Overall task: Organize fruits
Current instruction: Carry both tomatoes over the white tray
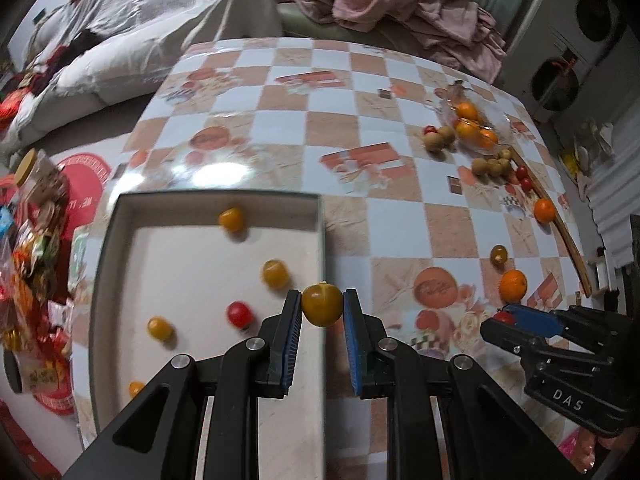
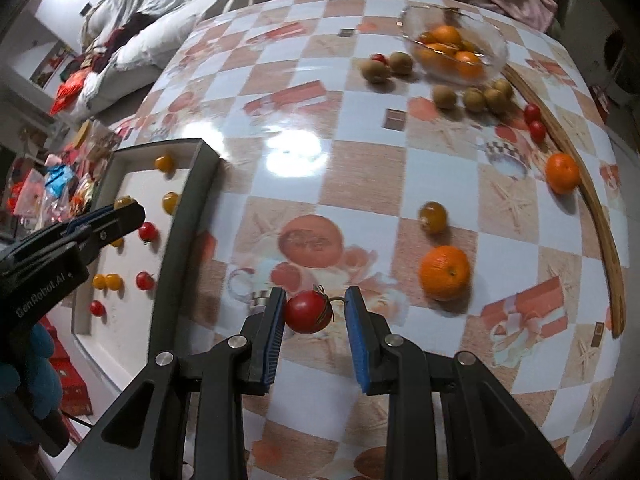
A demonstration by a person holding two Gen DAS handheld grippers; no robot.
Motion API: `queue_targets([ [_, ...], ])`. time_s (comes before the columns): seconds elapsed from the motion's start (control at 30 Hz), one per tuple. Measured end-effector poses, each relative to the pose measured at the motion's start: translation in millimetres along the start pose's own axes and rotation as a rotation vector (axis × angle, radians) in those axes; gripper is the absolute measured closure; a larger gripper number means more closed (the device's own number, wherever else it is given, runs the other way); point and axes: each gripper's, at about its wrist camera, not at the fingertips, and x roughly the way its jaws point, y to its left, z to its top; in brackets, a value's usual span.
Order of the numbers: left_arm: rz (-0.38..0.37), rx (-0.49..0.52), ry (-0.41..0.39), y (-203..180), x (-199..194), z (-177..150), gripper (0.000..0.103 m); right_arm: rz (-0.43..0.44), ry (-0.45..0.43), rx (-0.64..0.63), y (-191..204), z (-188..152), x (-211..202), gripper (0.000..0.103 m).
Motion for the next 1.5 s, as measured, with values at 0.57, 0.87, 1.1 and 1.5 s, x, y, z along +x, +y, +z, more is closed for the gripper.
queue_targets([
  [0.57,0.090,-0.177,-0.018,96.3,-14.7,-27.5,0.081,0.065,0.015,-0.121,83.0,23.9,17.5,0.070],
  [0.87,0.109,-0.198,-0.033,127.0,1.4,-10.4,0.081,0.079,0.017,-0.169,122.1,52.5,38.8,0.070],
  [1.1,0.111,-0.181,-0.021,140.8,26.1,8.6,0.081,0.067,0.019,-0.192,143.4,77.6,62.2,0.070],
  [1.5,0.134,-0.154,0.016,152.9,64.3,24.0,0.081,0.022,0.050,-0.222,156.2,101.1,101.2,0.070],
])
